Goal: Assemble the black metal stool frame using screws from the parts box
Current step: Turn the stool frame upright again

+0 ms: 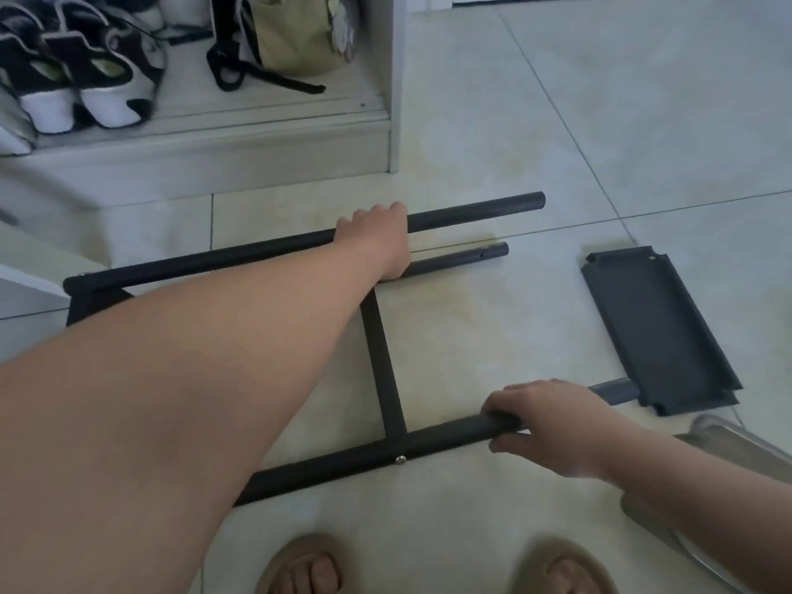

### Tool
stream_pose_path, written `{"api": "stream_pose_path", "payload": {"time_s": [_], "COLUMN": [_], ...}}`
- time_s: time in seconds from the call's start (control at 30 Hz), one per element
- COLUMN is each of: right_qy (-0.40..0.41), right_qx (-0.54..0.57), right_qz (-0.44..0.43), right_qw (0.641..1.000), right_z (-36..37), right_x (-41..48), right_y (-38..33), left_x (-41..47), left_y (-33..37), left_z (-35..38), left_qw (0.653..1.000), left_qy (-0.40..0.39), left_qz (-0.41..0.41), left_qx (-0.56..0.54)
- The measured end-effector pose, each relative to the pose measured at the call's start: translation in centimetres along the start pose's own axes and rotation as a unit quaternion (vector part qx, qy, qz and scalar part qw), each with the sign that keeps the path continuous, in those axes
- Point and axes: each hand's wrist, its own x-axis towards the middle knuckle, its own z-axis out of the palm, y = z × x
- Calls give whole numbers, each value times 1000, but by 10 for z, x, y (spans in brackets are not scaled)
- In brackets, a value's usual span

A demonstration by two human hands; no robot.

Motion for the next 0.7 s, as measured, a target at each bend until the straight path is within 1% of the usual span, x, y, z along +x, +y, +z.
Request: {"api": "stream_pose_path", "payload": {"time_s": [0.1,0.23,0.3,0.4,0.57,0.63,0.7], "right_qy": [37,51,60,108,216,269,336], "right_qx": [10,10,-2,-45,-125,-150,-171], "right_qz": [-21,-14,-14,-11,17,28,38], "right_qw": [999,999,998,993,968,951,926], "right_z": [8,3,-14,-49,-97,-109,-119], "right_x": [1,-5,-13,-29,-74,-92,-108], "right_y": [10,11,7,-3,-33,-46,-57], "left_x": [21,17,5,-26,-102,-132,-162], "left_y": [-5,-9,-13,-20,-27,-30,-32], "left_z": [10,5,-15,-61,-138,-159,-176], "left_qw": [1000,996,992,979,933,911,884], "left_qy": [16,63,100,163,284,320,356], "left_qz": [-2,20,23,9,-34,-60,-87], "left_qx": [-12,-60,-80,-122,-218,-254,-290]}}
